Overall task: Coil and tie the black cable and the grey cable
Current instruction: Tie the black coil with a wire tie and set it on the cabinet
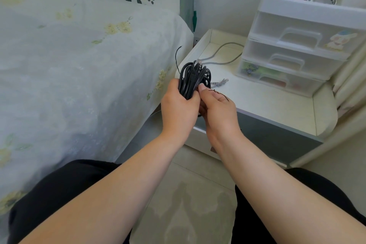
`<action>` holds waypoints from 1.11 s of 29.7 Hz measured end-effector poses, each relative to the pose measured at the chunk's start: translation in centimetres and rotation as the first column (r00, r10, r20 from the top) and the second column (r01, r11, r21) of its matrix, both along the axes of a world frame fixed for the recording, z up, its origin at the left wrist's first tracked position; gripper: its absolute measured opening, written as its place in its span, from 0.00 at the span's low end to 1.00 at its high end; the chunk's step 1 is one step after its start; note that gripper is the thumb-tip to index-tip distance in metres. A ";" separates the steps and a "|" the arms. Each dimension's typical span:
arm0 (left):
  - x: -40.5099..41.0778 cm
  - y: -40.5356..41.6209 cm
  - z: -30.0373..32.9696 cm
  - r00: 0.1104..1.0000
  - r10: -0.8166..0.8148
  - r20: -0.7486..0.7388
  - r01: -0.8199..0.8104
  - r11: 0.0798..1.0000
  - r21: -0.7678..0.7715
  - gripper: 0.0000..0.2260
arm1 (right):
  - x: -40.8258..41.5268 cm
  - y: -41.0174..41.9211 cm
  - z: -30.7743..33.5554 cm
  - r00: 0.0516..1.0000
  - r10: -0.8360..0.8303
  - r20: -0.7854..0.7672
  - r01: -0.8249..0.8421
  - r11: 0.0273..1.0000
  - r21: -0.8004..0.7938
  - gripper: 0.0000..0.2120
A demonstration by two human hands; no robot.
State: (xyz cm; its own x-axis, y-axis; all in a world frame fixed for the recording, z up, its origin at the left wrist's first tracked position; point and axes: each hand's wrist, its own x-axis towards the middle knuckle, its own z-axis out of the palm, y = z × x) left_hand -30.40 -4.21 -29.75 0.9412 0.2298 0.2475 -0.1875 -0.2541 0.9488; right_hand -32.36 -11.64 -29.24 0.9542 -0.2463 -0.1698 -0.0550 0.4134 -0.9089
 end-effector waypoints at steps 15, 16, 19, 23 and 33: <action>0.2 0.3 -0.2 0.983 -0.061 -0.171 0.047 0.995 -0.085 0.10 | 0.4 -1.3 0.7 0.989 0.122 -0.085 -0.144 0.924 -0.355 0.11; 0.2 0.4 -0.3 0.983 -0.064 -0.174 0.049 0.995 -0.089 0.10 | 0.5 -1.4 0.8 0.986 0.139 -0.090 -0.164 0.910 -0.381 0.11; 0.2 0.6 -0.5 0.978 -0.080 -0.194 0.066 0.995 -0.078 0.10 | 0.6 -1.8 1.0 0.982 0.172 -0.071 -0.185 0.867 -0.463 0.10; 0.3 1.3 -0.2 0.957 -0.161 -0.241 0.157 0.987 -0.038 0.09 | 0.5 -2.2 0.7 0.991 0.129 0.046 -0.055 0.685 -0.726 0.07; 0.8 4.2 0.2 0.710 -0.354 -0.609 0.630 0.706 0.324 0.05 | -1.6 -3.8 0.1 0.846 0.503 0.176 0.223 -0.035 -0.974 0.02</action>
State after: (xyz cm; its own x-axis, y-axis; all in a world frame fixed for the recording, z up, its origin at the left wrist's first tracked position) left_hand -29.58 -0.03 -29.54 0.8909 -0.3227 -0.3197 0.0058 -0.6956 0.7184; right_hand -33.91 -15.49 -29.16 0.8347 0.3419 0.4317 0.4855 -0.8269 -0.2838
